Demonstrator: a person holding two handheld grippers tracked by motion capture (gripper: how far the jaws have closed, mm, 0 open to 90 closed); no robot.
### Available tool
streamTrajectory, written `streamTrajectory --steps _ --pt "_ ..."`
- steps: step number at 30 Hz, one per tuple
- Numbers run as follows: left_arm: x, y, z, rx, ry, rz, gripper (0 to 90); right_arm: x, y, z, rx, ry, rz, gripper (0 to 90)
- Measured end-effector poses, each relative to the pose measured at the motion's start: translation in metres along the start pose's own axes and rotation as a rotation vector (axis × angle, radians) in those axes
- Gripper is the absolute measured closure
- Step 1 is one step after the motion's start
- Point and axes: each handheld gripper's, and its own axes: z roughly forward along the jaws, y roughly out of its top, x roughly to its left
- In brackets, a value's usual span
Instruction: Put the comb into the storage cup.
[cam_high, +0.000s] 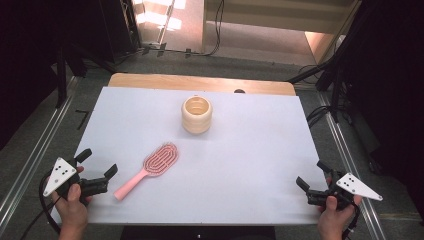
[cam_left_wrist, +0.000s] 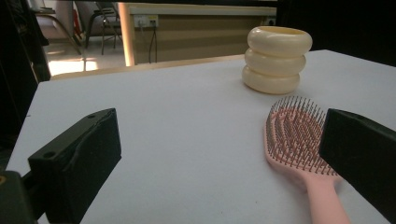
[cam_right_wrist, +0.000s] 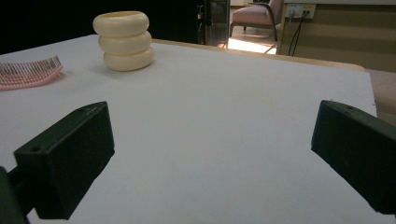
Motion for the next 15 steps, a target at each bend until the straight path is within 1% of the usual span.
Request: streamTrajectory --steps 2,3,5,7,9,12,15 --pt "0.000 0.001 0.000 0.002 0.000 -0.001 0.0 0.000 0.000 0.000 -0.001 0.000 -0.002 0.0" --pt "-0.002 0.001 0.000 -0.002 -0.009 -0.009 0.0 0.000 0.000 0.001 -0.002 0.006 -0.001 0.0" --pt "-0.003 0.003 0.001 0.008 -0.009 -0.011 0.0 0.000 0.001 0.001 -0.009 0.013 -0.001 0.0" --pt "-0.004 0.004 0.001 0.007 -0.013 -0.010 0.0 -0.001 0.001 0.001 -0.014 0.016 -0.006 0.0" --pt "-0.006 0.008 0.001 0.009 -0.015 0.001 0.0 -0.001 0.001 0.001 -0.016 0.018 -0.006 0.0" --pt "-0.010 0.016 0.001 0.005 -0.019 0.007 0.0 -0.001 0.001 0.001 -0.022 0.033 -0.003 0.0" --pt "-0.014 0.022 0.002 0.012 -0.026 0.013 0.0 -0.001 0.002 0.001 -0.022 0.035 -0.008 0.0"
